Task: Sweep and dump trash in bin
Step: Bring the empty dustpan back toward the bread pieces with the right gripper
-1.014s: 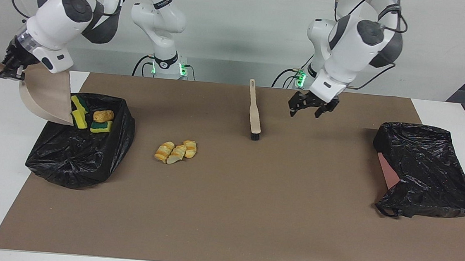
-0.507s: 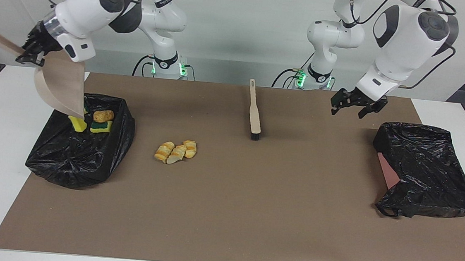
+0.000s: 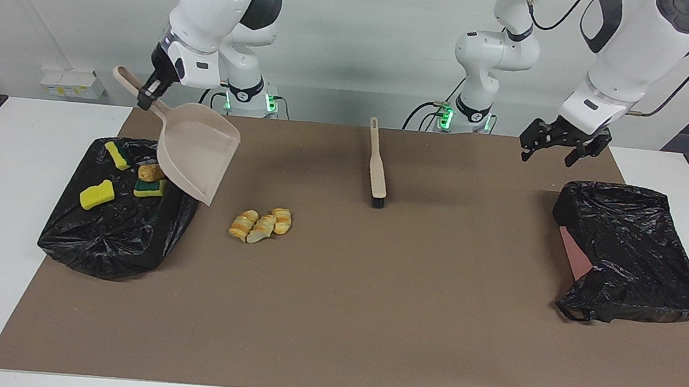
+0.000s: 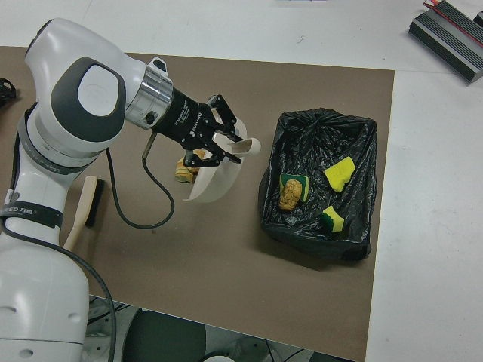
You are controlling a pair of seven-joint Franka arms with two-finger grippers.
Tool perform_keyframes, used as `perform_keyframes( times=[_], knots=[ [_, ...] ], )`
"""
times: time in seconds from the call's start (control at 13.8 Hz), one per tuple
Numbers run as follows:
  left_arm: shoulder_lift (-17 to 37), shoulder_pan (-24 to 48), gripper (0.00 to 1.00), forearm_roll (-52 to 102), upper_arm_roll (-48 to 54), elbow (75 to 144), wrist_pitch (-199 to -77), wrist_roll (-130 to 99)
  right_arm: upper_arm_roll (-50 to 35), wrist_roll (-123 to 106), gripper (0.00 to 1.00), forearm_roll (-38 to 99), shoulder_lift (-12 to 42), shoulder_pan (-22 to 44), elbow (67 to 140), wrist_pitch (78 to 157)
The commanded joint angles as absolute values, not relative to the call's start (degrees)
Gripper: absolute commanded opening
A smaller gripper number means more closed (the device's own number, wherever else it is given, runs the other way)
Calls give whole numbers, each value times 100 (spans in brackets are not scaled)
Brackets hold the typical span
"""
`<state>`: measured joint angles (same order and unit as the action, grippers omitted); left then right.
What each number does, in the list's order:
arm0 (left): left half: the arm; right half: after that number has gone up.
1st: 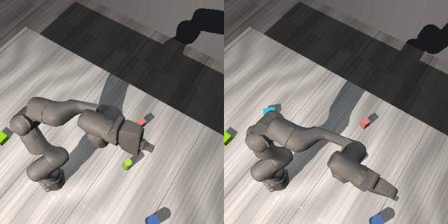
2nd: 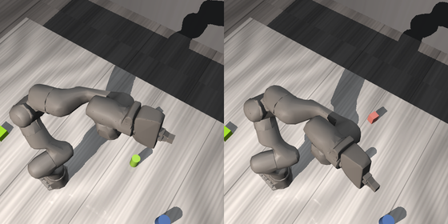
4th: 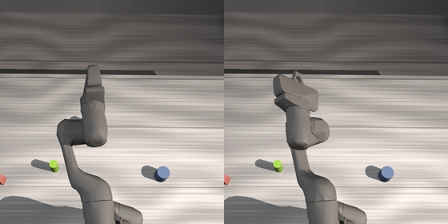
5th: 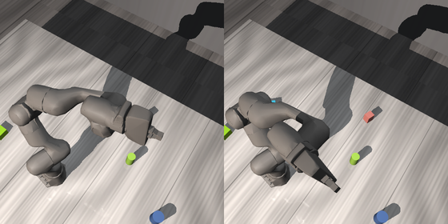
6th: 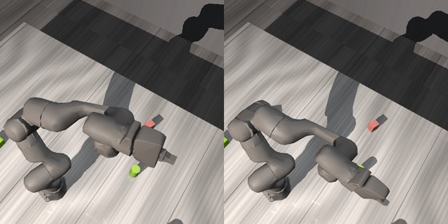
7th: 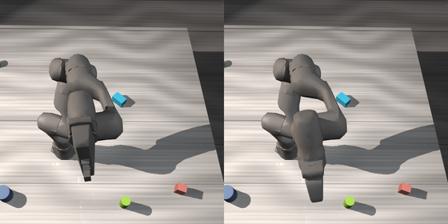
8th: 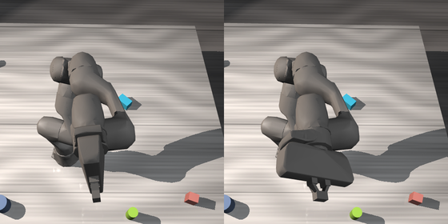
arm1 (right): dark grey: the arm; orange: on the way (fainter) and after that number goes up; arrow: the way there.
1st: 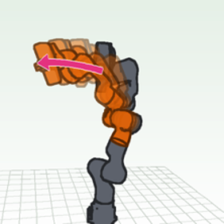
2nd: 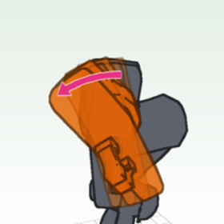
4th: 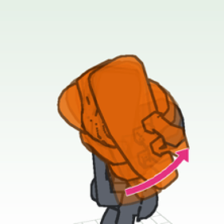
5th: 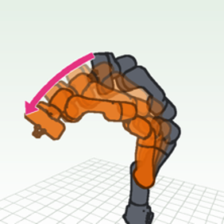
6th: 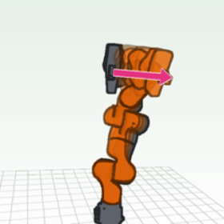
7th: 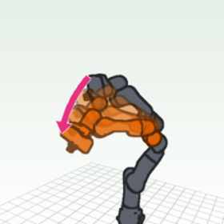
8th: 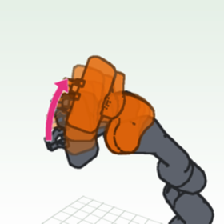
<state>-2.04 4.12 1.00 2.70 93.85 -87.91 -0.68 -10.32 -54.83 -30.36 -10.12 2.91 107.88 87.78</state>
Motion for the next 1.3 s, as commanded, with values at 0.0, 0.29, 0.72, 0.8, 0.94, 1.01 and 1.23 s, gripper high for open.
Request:
perform_keyframes(
  times=[0.0, 0.29, 0.72, 0.8, 0.94, 1.01, 1.23],
  knots=[
    [52, 378, 100, -358, 351, 8816, -8272, 70, -1169, -3489, 0, -2183, -714, 508, 10670, 8990],
    [-8, 352, 100, -281, 343, 8946, -8752, 167, -1178, -490, 0, -1319, 76, 1298, 10487, 9790],
    [-35, 369, 100, -264, 343, 9009, -8816, 105, -1178, 2616, 0, -747, 1518, 1986, 9372, 10529],
    [-35, 360, 100, -264, 343, 9009, -8798, 114, -1178, 2828, 0, -747, 1816, 2056, 9012, 10547],
    [-35, 404, 100, -264, 343, 9009, -8815, 114, -1178, 3127, 0, -738, 2423, 2258, 8327, 10661],
    [-44, 422, 100, -264, 343, 9017, -8807, 114, -1178, 3468, 0, -747, 2739, 2398, 8010, 10722],
    [-44, 422, 100, -246, 351, 9026, -8771, 123, -1169, 3823, 0, -800, 3365, 2698, 7472, 11056]
  ],
)
